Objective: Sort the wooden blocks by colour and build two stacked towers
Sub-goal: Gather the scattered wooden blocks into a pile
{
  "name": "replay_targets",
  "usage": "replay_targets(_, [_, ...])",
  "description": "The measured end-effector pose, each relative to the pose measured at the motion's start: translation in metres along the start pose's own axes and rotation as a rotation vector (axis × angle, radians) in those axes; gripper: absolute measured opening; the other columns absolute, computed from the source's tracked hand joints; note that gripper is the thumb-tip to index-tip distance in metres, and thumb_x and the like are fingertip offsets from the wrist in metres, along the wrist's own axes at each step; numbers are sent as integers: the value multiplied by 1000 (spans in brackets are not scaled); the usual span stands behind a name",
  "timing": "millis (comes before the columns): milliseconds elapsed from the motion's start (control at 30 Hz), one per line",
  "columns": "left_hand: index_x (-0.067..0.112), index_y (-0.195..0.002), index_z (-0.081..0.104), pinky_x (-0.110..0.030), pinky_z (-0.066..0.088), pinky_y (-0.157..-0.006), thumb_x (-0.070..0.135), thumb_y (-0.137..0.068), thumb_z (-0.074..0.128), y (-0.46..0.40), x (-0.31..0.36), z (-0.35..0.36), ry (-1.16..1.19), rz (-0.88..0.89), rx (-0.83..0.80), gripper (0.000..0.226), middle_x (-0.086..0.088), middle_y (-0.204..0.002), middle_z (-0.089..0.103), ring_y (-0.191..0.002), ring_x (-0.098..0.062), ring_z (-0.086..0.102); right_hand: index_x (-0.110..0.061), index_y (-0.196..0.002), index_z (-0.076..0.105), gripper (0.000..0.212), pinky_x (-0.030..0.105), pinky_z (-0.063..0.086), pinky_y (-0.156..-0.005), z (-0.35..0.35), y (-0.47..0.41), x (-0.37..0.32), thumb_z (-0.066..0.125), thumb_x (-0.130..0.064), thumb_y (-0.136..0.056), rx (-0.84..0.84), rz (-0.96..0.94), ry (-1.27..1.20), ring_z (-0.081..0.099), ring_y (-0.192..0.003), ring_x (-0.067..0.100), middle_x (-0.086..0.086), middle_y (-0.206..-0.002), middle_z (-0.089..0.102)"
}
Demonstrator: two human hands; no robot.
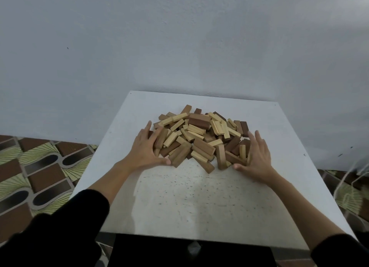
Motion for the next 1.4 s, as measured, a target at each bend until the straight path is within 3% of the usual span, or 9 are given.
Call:
replay_targets(133, [49,-145,-5,-63,0,-111,104,-32,33,-6,10,13,-120,26,26,131,10,-155,-26,-143,-33,-21,-41,-145,-11,131,65,6,-111,14,-4,-9,50,-94,-42,-25,-29,86,-11,-144,32,-4,-154,-24])
replay_targets(233, [57,-140,-9,-68,0,-108,104,-35,30,-13,17,20,-148,36,48,121,12,-154,-26,-142,-33,-22,-42,-145,-11,130,66,8,-109,22,-5,-15,36,-99,-38,-15,-64,156,-7,-143,34,-3,-155,-22])
replay_targets(333, [56,-141,-4,-70,4,-109,103,-38,28,-21,20,25,-178,73,54,118,12,-155,-24,-143,-35,-15,-40,-147,1,130,65,11,-109,27,-7,-22,20,-104,-36,26,-69,186,-4,-142,33,-3,-157,-16])
replay_targets(467, [51,-144,19,-67,8,-110,102,-42,32,-31,21,27,-129,115,106,115,8,-159,-7,-144,-36,-4,-39,-147,12,127,62,11,-111,32,-15,-27,20,-104,-39,48,-58,175,-3,-143,35,-1,-158,-11])
replay_targets(633, [46,-146,21,-62,11,-112,104,-40,24,-42,26,25,-140,96,113,121,0,-156,14,-143,-38,3,-40,-147,14,127,59,8,-113,32,-30,-29,19,-104,-37,43,-52,162,-5,-143,36,-1,-158,-7])
replay_targets(1067, [47,-146,19,-57,11,-113,103,-41,28,-71,22,16,-115,92,72,119,3,-159,5,-140,-39,6,-40,-147,9,132,60,6,-113,27,-59,-35,14,-105,-33,6,-18,160,-8,-143,37,-1,-157,-10])
replay_targets(1267, [50,-145,14,-69,4,-109,99,-47,35,-59,27,13,-109,132,126,112,8,-158,-11,-144,-30,-15,-38,-149,2,131,64,1,-109,23,-46,-40,14,-104,-36,43,-50,176,-15,-142,35,0,-156,-20])
replay_targets(1400, [48,-146,12,-69,2,-109,100,-48,31,-33,34,17,-90,139,109,113,10,-158,-11,-144,-30,-16,-48,-142,-5,116,59,-7,-108,32,-20,-53,20,-103,-44,56,-159,125,-22,-142,31,-4,-156,-19])
Point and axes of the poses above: each hand's wrist, its own y-axis away from the middle knuckle, its own z-axis out of the palm, x = y × z, the point moved 1 cm from there along -y, towards the middle knuckle
